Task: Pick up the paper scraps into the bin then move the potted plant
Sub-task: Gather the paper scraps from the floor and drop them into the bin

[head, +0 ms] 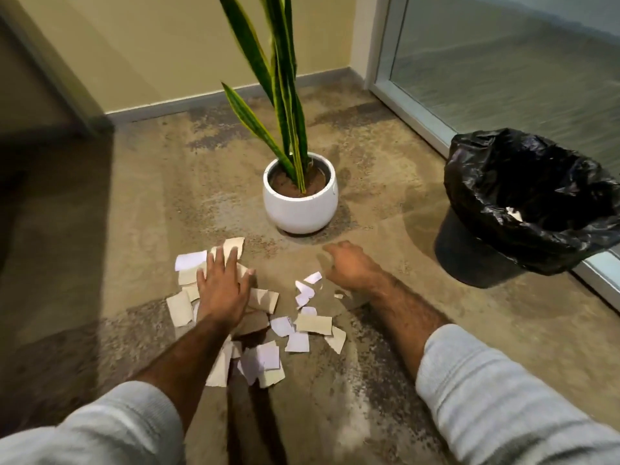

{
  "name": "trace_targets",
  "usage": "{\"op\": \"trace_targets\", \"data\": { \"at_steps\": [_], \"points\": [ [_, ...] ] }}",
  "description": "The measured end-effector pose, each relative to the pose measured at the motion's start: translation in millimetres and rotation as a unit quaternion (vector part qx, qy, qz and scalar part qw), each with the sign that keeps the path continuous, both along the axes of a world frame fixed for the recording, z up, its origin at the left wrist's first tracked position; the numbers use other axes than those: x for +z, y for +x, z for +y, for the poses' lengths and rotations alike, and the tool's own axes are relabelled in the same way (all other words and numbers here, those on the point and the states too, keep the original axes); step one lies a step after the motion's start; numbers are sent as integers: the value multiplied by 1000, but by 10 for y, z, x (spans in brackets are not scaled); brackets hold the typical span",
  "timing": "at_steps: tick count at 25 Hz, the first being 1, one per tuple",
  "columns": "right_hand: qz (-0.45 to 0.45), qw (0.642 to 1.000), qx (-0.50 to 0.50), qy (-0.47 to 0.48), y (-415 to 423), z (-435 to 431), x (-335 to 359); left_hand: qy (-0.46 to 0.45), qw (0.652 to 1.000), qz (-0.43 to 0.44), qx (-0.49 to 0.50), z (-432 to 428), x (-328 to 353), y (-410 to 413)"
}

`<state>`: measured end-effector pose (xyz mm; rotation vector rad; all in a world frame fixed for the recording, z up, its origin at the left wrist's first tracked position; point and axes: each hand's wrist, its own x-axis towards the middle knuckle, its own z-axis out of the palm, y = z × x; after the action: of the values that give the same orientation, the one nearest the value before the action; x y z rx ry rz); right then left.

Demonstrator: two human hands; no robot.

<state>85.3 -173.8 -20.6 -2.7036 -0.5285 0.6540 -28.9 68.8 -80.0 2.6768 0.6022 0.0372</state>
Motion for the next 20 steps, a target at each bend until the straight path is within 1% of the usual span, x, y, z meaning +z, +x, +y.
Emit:
{"op": "trace_targets", "data": {
  "at_steps": [2,4,7,11,12,13,15,16,17,18,19,20],
  "points": [
    [13,1000,17,-5,-106,160,-283,2,997,14,70,265,-189,-340],
    [-10,999,47,-6,-179,319,-475,16,992,25,121,474,-301,-593],
    [-42,995,95,1,-242,592,-597,31,984,32,172,731,-349,-806],
    [-52,988,146,2,-378,791,-720,-3,968,66,242,895,-498,-945],
    [-44,985,167,-2,-416,809,-747,-2,970,76,231,882,-551,-944],
    [-37,981,192,-4,-441,827,-764,3,980,76,185,845,-602,-938],
    [-47,973,226,9,-452,876,-787,-13,998,39,56,741,-711,-932],
    [-63,975,214,23,-448,916,-772,-33,999,12,39,709,-731,-960],
    [-83,978,187,33,-441,958,-750,-45,997,-11,69,705,-745,-1010],
    [-106,981,160,36,-423,1003,-722,-41,991,-21,122,720,-756,-1050],
    [-130,980,144,34,-394,1063,-697,-23,985,-15,172,760,-763,-1077],
    [-147,978,143,31,-365,1132,-663,8,980,7,201,796,-758,-1086]
  ]
}}
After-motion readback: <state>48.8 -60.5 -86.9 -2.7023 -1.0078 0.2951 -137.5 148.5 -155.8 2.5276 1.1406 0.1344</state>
